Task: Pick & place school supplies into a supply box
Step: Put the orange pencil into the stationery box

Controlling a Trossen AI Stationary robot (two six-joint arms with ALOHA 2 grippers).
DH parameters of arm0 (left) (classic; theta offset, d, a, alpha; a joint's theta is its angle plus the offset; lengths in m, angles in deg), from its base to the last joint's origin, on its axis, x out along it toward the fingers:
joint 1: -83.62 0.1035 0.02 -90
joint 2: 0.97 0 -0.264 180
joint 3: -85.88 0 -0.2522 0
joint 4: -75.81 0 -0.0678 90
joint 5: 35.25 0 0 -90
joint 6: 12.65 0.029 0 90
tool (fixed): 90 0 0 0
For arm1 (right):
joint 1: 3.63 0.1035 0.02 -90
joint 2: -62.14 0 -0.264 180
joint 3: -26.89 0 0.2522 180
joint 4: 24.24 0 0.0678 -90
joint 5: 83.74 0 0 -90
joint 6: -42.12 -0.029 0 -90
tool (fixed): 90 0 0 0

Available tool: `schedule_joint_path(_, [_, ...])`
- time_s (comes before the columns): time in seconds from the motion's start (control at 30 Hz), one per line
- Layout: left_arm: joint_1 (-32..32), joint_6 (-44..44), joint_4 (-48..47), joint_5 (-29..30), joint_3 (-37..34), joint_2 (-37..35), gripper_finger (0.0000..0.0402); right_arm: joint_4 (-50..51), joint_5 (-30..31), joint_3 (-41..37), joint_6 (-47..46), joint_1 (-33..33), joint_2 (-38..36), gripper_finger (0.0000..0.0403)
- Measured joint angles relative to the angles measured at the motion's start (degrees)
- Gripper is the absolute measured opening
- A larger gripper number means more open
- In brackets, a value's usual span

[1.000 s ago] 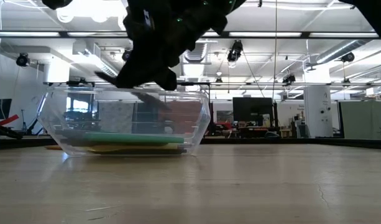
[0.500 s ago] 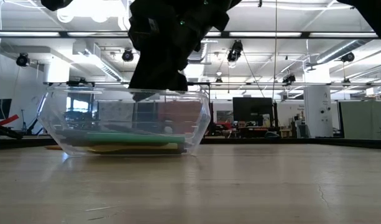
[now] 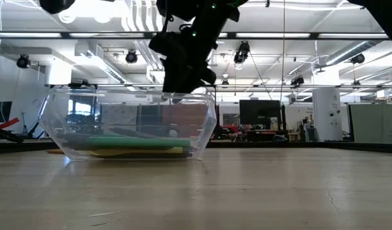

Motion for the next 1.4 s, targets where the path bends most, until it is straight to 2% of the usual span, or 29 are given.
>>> schedule_joint_path(0.1, [0.00, -6.90, -7.72, 0.00, 0.00, 0.00, 0.0127, 1.67, -1.81, -0.02, 3.99, -0.53, -1.22, 0.0182])
schedule_joint_path(0.27, [0.15, -25.66, -26.46, -2.58, -0.20, 0.00, 0.0127, 3.10, -2.73, -0.61, 10.01, -1.02, -4.97, 0.0182])
schedule_joint_path(0.33, [0.73, -27.45, -30.88, -4.97, -0.59, 0.02, 0.0127, 3.87, -2.73, -1.01, 11.69, -1.23, -6.63, 0.0182])
schedule_joint_path(0.4, [2.15, -22.55, -31.58, -9.85, -0.96, 0.07, 0.0127, 4.01, -2.73, -1.48, 12.32, -1.63, -8.48, 0.0182])
schedule_joint_path(0.5, [7.09, -9.87, -31.17, -22.38, -1.21, 0.64, 0.0127, 5.32, -2.65, -1.98, 12.35, -2.49, -11.14, 0.0182])
schedule_joint_path(0.57, [10.85, -2.55, -31.15, -27.75, -1.64, 1.42, 0.0127, 6.90, -1.54, -2.19, 12.35, -2.86, -12.61, 0.0182])
schedule_joint_path(0.8, [18.73, 22.50, -27.21, -27.84, -4.58, 3.47, 0.0127, 11.01, 0.40, -2.24, 12.54, -3.21, -16.75, 0.0183])
schedule_joint_path(1.03, [23.65, 34.31, -24.41, -30.80, -7.68, 5.80, 0.0127, 13.35, 0.52, -2.26, 12.79, -3.29, -18.09, 0.0183])
schedule_joint_path(1.23, [29.08, 40.57, -23.48, -31.97, -11.44, 7.35, 0.0127, 14.23, 0.51, -2.32, 14.53, -3.27, -18.10, 0.0183])
schedule_joint_path(1.4, [34.30, 47.33, -18.45, -36.64, -13.94, 7.80, 0.0127, 15.06, 0.45, -2.39, 14.54, -3.23, -18.09, 0.0183])
